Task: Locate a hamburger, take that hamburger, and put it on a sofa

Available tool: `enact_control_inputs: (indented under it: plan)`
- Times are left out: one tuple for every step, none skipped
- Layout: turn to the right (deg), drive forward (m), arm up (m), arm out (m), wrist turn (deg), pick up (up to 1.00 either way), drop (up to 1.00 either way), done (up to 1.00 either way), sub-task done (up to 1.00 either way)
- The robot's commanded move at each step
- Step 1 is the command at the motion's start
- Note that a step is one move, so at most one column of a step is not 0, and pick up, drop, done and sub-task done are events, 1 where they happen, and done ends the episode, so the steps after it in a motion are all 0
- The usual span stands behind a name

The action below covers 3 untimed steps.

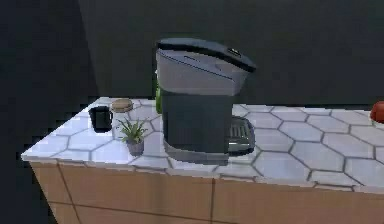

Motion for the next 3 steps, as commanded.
enact_control_inputs:
  plan:
    - [-45.0,0.00,0.00,0.00,0.0,0.00,0.00,0.00,0.00]
    - [-45.0,0.00,0.00,0.00,0.0,0.00,0.00,0.00,0.00]
    - [-18.0,0.00,0.00,0.00,0.0,0.00,0.00,0.00,0.00]
